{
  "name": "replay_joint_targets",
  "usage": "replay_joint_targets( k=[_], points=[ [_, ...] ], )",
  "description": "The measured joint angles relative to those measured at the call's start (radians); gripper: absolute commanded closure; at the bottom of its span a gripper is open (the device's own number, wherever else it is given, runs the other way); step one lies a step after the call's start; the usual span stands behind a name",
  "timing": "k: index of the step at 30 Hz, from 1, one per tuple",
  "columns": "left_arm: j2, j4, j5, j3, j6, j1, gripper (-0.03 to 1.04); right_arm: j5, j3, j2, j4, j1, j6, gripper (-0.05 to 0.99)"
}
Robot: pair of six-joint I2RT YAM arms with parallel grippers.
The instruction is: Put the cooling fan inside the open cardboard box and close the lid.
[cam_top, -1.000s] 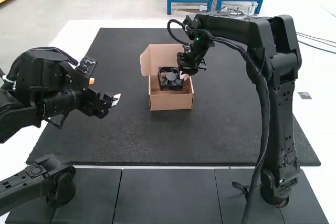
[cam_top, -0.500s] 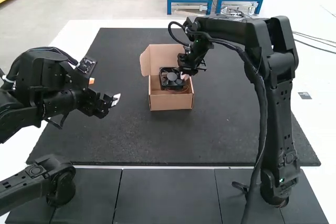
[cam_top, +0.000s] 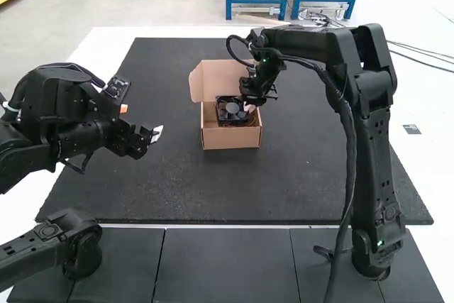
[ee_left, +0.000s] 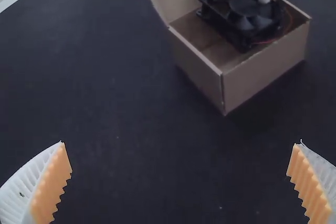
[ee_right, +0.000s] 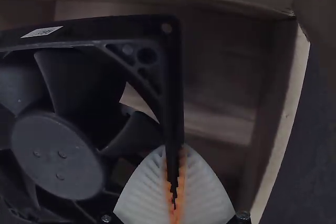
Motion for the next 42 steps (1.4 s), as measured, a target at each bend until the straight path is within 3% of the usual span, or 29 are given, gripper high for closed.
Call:
replay_joint_targets(
  k=[24, 27, 33, 36, 42],
  points=[
    [0.000, 0.022, 0.000, 0.000, 0.000, 0.000, 0.04, -0.006, 0.000, 0.065, 0.022, 0.000, -0.013, 0.91],
    [0.000, 0.022, 0.000, 0.000, 0.000, 0.000, 0.04, -0.012, 0.000, 0.065, 0.024, 0.000, -0.014, 0.70],
    [0.000, 0.037, 0.000, 0.000, 0.000, 0.000, 0.04, -0.042, 0.006, 0.065, 0.025, 0.000, -0.030, 0.49],
    [0.000, 0.040, 0.000, -0.001, 0.002, 0.000, 0.04, -0.055, 0.008, 0.065, 0.024, 0.000, -0.036, 0.43],
    [0.000, 0.047, 0.000, -0.001, 0.003, 0.000, 0.04, -0.071, 0.008, 0.055, 0.039, -0.007, -0.040, 0.43]
  ],
)
